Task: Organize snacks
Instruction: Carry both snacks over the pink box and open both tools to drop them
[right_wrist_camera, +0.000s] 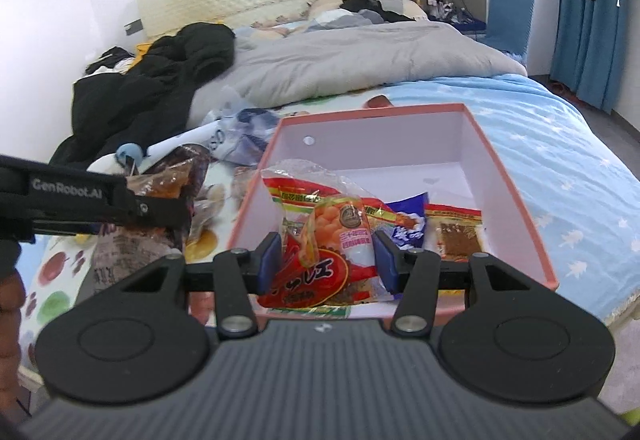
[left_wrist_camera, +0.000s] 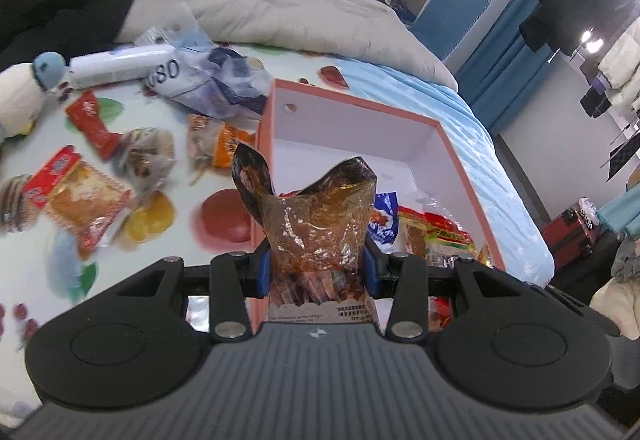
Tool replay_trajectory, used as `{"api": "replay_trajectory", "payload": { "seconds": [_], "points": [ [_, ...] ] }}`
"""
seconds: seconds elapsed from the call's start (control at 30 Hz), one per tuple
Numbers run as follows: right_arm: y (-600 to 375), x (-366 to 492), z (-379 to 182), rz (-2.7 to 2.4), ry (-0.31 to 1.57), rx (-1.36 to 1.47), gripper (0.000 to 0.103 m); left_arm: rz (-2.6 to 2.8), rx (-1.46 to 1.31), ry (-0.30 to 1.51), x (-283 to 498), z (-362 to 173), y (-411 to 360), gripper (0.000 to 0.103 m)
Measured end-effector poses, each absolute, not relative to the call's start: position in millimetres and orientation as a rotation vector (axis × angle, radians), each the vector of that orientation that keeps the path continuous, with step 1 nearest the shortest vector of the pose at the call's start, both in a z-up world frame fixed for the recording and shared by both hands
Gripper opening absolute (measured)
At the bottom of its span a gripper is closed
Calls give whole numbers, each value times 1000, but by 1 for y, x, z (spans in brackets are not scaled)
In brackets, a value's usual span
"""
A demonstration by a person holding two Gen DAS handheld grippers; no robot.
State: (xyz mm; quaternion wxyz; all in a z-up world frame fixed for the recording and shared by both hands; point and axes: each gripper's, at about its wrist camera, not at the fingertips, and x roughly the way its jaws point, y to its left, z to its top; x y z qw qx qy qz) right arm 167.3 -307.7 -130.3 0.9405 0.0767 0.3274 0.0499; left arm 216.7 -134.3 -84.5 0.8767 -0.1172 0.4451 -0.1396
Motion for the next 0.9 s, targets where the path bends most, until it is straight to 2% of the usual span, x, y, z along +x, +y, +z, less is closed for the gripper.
{"api": "replay_trajectory", "payload": {
  "seconds": [0.53,0.9],
  "points": [
    [-353,267,-185,57,796,165,52,-365,-183,1059,341,-162,-205,48],
    [-353,289,-208,57,859,226,56,-382,-161,1071,352,-171,-205,49]
  ]
}}
